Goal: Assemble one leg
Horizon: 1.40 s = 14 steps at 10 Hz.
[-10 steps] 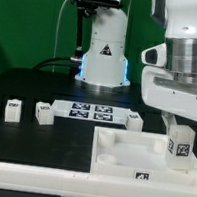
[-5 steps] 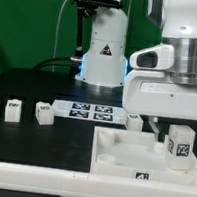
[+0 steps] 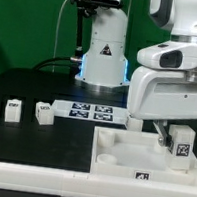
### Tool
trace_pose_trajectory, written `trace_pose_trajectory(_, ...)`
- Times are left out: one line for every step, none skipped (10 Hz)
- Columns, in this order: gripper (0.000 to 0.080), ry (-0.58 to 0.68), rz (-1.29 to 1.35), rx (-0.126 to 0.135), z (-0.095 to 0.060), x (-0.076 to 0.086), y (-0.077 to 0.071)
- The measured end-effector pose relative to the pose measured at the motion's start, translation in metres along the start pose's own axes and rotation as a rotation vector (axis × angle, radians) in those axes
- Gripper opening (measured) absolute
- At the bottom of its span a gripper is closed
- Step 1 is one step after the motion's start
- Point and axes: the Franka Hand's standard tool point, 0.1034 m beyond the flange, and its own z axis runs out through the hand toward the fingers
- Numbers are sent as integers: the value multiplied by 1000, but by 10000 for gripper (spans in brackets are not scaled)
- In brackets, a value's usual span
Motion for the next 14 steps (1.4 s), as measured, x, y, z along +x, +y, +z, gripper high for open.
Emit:
trace_pose_trajectory(492, 0, 0, 0, 0, 0, 0)
trace_pose_trajectory(492, 0, 0, 0, 0, 0, 0)
trace_pose_trajectory(357, 1, 1, -1, 0, 0, 1)
trace_pose_trajectory(357, 0, 5, -6, 0, 0, 6)
trace_pose_trajectory(297, 0, 24, -5, 0, -1, 5)
trace_pose_trajectory(297, 0, 55, -5, 0, -1, 6)
trace_pose_trajectory(297, 6, 84, -2, 1, 0, 6)
trace_pose_trajectory(297, 32, 254, 9, 1, -1, 8)
trace_pose_trajectory(297, 52, 427, 6, 2, -3, 8)
trace_pose_trajectory(297, 61, 579, 4, 2, -3, 9)
trace_pose_trajectory(297, 61, 697, 12, 2, -3, 10)
trace_pose_trajectory(297, 59, 870, 21, 3, -4, 10)
trace_pose_trajectory(297, 58, 1044, 27, 3, -4, 9)
trace_pose_trajectory(297, 57, 1173, 33, 3, -4, 8)
